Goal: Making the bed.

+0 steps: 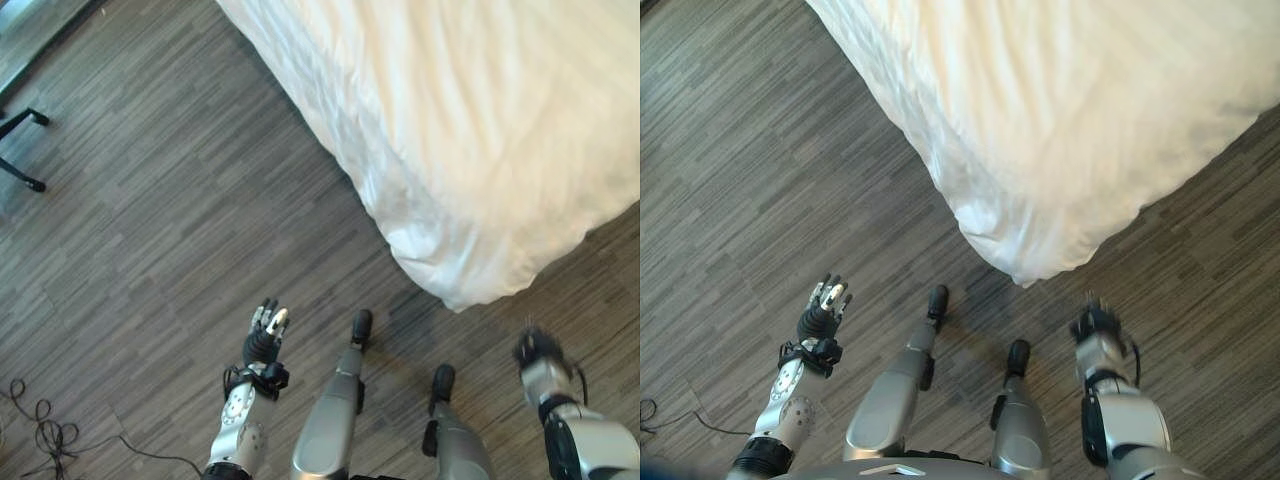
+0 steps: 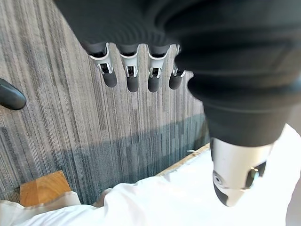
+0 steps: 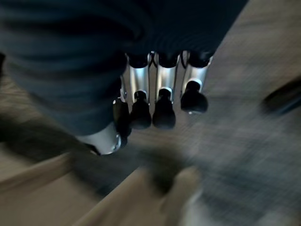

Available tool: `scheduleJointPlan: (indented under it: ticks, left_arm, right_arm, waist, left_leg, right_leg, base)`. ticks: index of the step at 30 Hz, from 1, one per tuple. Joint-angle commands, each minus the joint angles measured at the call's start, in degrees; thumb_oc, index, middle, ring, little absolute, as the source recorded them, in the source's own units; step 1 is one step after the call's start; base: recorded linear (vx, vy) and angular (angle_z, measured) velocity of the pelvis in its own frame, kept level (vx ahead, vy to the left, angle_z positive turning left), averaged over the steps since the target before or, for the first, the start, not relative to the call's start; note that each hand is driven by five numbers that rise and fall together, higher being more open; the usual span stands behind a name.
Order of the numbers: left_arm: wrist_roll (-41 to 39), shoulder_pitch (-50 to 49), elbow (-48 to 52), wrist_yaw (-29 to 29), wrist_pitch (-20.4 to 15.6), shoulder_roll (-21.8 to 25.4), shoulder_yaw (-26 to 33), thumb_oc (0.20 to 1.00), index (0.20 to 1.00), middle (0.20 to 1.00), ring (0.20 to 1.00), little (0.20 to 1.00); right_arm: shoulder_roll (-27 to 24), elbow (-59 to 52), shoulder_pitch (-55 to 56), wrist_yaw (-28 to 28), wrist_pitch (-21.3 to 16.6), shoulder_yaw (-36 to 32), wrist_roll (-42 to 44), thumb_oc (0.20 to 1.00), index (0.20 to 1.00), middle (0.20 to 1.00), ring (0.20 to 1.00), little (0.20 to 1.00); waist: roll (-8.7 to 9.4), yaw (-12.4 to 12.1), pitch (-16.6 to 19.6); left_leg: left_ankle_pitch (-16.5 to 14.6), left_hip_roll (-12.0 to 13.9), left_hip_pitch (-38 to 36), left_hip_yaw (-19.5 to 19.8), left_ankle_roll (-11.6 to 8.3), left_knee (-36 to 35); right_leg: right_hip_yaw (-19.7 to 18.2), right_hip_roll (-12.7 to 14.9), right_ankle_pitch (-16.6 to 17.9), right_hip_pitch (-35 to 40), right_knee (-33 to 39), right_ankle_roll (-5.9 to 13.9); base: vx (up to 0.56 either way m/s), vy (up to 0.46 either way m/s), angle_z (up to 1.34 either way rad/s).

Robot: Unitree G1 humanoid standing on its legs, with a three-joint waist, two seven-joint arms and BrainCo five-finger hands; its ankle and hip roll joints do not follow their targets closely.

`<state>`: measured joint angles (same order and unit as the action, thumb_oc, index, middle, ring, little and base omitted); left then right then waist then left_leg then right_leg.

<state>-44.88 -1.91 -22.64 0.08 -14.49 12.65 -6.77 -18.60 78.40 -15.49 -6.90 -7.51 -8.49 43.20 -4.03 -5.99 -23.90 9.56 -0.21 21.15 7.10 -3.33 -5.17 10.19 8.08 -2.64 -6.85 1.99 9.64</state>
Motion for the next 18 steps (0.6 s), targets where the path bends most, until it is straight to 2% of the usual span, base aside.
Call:
scheduleJointPlan:
  ticks: [1, 2, 4, 5, 6, 7, 8, 10, 12, 13, 18]
  left_arm:
    - [-0.46, 3.35, 2.54, -0.96, -1.85, -0.7, 1.27, 1.0, 1.0, 1.0, 1.0, 1.0]
    - [-0.25, 3.53, 2.39, -0.78, -1.86, -0.76, 1.5, 1.0, 1.0, 1.0, 1.0, 1.0]
    - [0.07, 3.82, 1.59, 0.37, -2.17, -0.64, 2.78, 1.0, 1.0, 1.0, 1.0, 1.0]
    - [0.22, 3.79, 1.64, 1.1, -2.38, -0.56, 3.54, 1.0, 1.0, 1.0, 1.0, 1.0]
    - [0.66, 3.82, 1.68, 1.52, -2.64, -0.41, 4.2, 1.0, 1.0, 1.0, 1.0, 1.0]
    - [0.61, 3.91, 1.57, 1.95, -2.82, -0.4, 4.58, 1.0, 1.0, 1.0, 1.0, 1.0]
    - [1.14, 4.2, 1.08, 2.77, -2.93, -0.29, 5.37, 1.0, 1.0, 1.0, 1.0, 1.0]
    - [1.86, 3.79, 1.16, 3.25, -2.93, -0.34, 6.04, 1.0, 1.0, 1.0, 1.0, 1.0]
    - [1.86, 3.79, 1.17, 3.25, -2.93, -0.33, 6.04, 1.0, 1.0, 1.0, 1.0, 1.0]
    - [2.88, 2.46, 0.6, 2.43, -2.54, -0.66, 7.65, 1.0, 1.0, 1.0, 1.0, 1.0]
    - [3.16, -0.14, 0.59, 0.81, -2.15, -1.8, 8.69, 1.0, 1.0, 1.0, 1.0, 1.0]
  right_arm:
    - [-1.92, -6.27, 0.3, 1.22, -0.35, -0.03, -2.28, 0.2, 0.2, 0.2, 0.2, 0.2]
    - [-1.64, -7.67, 1.95, 1.02, -1.12, -1.54, -0.61, 0.2, 0.2, 0.2, 0.2, 0.2]
    - [-1.37, -14.31, 5.33, -0.72, -4.94, -5.79, 3.66, 0.2, 0.2, 0.2, 0.2, 0.2]
    - [-1.11, -20.4, 6.94, -2.85, -6.6, -6.44, 2.04, 0.282, 0.282, 0.282, 0.282, 0.282]
    - [-1.5, -25.64, 7.78, -4.0, -7.99, -7.59, 1.22, 0.583, 0.583, 0.583, 0.583, 0.583]
    - [-1.32, -30.56, 8.35, -5.71, -9.67, -8.79, 1.06, 1.0, 1.0, 1.0, 1.0, 1.0]
    - [-1.22, -39.0, 8.86, -8.46, -11.8, -10.94, -1.4, 1.0, 1.0, 1.0, 1.0, 1.0]
    - [-1.26, -49.27, 10.09, -10.85, -12.1, -11.77, -7.25, 1.0, 1.0, 1.0, 1.0, 1.0]
    - [-1.24, -49.3, 10.11, -10.88, -12.08, -11.78, -7.27, 1.0, 1.0, 1.0, 1.0, 1.0]
    - [-0.82, -59.86, 12.47, -9.96, -11.88, -11.6, -13.91, 1.0, 1.0, 1.0, 1.0, 1.0]
    - [3.46, -64.45, 17.0, -4.68, -10.4, -7.05, -15.31, 1.0, 1.0, 1.0, 1.0, 1.0]
  waist:
    - [1.38, 0.64, -1.06]
    - [1.78, 1.35, -0.67]
    - [2.99, 3.27, 0.98]
    - [3.42, 3.86, 1.69]
    - [3.78, 4.38, 2.43]
    - [4.11, 4.81, 3.31]
    - [4.72, 5.5, 5.63]
    - [5.04, 5.96, 7.47]
    - [5.05, 5.96, 7.43]
    - [5.33, 6.67, 11.57]
    - [5.6, 6.51, 16.24]
  left_leg:
    - [-2.91, -0.59, -4.38, -0.69, -1.0, 0.17]
    - [-3.13, -0.57, -4.77, -0.83, -0.98, 0.17]
    - [-3.9, -0.52, -6.28, -1.25, -0.89, 0.17]
    - [-4.22, -0.47, -7.0, -1.48, -0.84, 0.17]
    - [-4.92, -0.35, -8.04, -1.75, -0.75, 0.17]
    - [-5.4, -0.41, -8.95, -2.04, -0.58, 0.17]
    - [-5.91, -0.69, -10.73, -2.33, -0.11, 0.17]
    - [-6.75, -0.67, -13.53, -2.61, 0.34, 0.17]
    - [-6.75, -0.67, -13.58, -2.61, 0.34, 0.17]
    - [-7.32, -0.57, -17.66, -2.88, 0.83, 0.4]
    - [-8.43, -0.49, -21.23, -3.37, 1.26, 0.98]
  right_leg:
    - [-0.66, 0.12, 9.36, -7.61, 3.01, -0.71]
    - [-0.77, 0.12, 9.24, -7.33, 3.01, -0.71]
    - [-1.37, 0.02, 8.73, -6.13, 3.01, -0.68]
    - [-1.67, 0.06, 8.56, -5.47, 3.01, -0.64]
    - [-1.89, -0.03, 8.09, -4.61, 2.97, -0.65]
    - [-2.12, -0.04, 7.81, -3.85, 2.88, -0.63]
    - [-2.42, 0.03, 7.31, -2.24, 2.49, -0.7]
    - [-2.8, 0.25, 5.78, -0.18, 0.86, -0.8]
    - [-2.8, 0.25, 5.77, -0.13, 0.86, -0.8]
    - [-3.15, 0.56, 4.47, 3.62, -0.56, -1.01]
    - [-3.46, 0.24, 3.68, 7.46, -0.19, -1.2]
  base:
    - [0.05, 0.016, -0.01]
    - [0.09, 0.04, 0.0]
    - [0.11, 0.043, -0.01]
    - [0.1, 0.02, -0.04]
    - [0.11, 0.02, -0.2]
    - [0.15, 0.024, -0.22]
    - [0.15, 0.027, -0.23]
    - [0.12, 0.027, -0.04]
    - [0.08, 0.022, 0.07]
    - [0.14, 0.022, 0.12]
    - [0.07, -0.003, -0.09]
